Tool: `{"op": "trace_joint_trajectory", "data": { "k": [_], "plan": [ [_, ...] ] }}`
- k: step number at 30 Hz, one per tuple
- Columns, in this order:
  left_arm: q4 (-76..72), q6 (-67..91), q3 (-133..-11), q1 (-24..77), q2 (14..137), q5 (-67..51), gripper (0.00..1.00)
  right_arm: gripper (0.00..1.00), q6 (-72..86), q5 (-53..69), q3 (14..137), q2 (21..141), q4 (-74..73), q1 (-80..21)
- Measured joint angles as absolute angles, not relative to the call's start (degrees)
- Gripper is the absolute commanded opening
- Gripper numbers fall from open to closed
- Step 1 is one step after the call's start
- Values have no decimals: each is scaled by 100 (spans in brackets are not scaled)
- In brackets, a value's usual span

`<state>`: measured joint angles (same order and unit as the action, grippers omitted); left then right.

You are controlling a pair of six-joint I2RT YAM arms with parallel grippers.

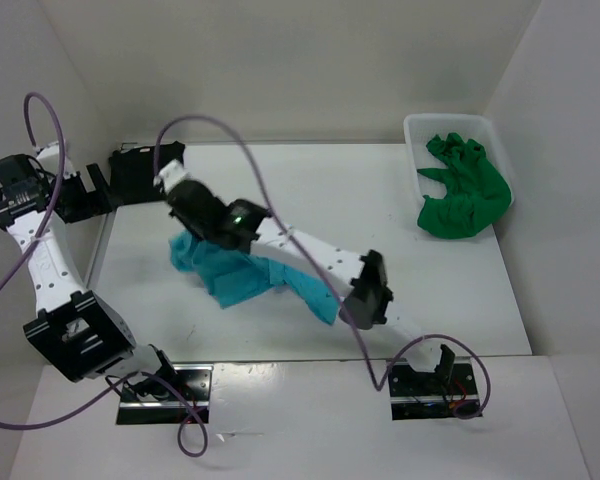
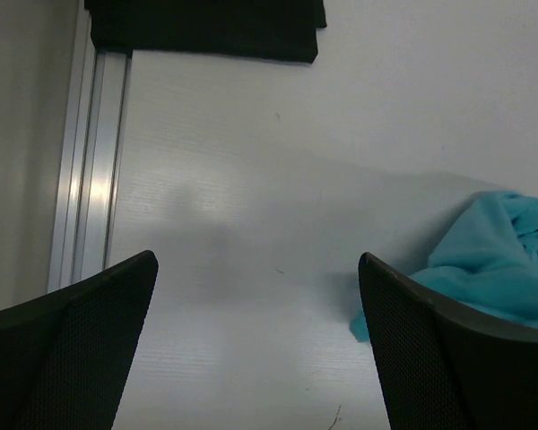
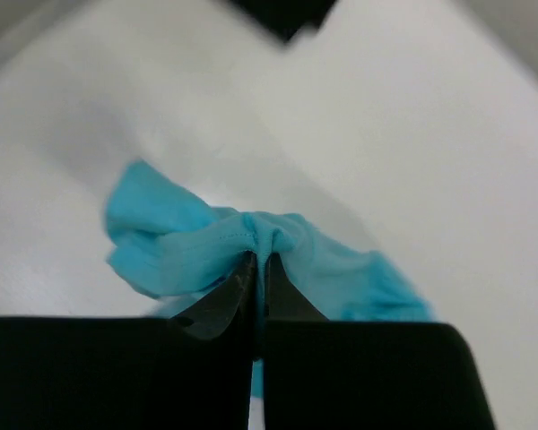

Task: Fold and stack the t-shirts
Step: Flatten out the tshirt

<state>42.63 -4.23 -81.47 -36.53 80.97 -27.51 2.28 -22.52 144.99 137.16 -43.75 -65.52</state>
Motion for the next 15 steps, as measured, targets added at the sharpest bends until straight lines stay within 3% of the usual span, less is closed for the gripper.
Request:
{"op": "trace_joint_trajectory", "data": {
  "k": [9,15],
  "plan": [
    [4541,-1057,-9476,-2139,8453,-2724,99,0,718,-4032,13714,10086,-4431,-5188],
    [4954,-1531,-9776,-740,8781,-2724,99,0,1229,-3983,14011,9983,-5155,-5577]
  ]
}}
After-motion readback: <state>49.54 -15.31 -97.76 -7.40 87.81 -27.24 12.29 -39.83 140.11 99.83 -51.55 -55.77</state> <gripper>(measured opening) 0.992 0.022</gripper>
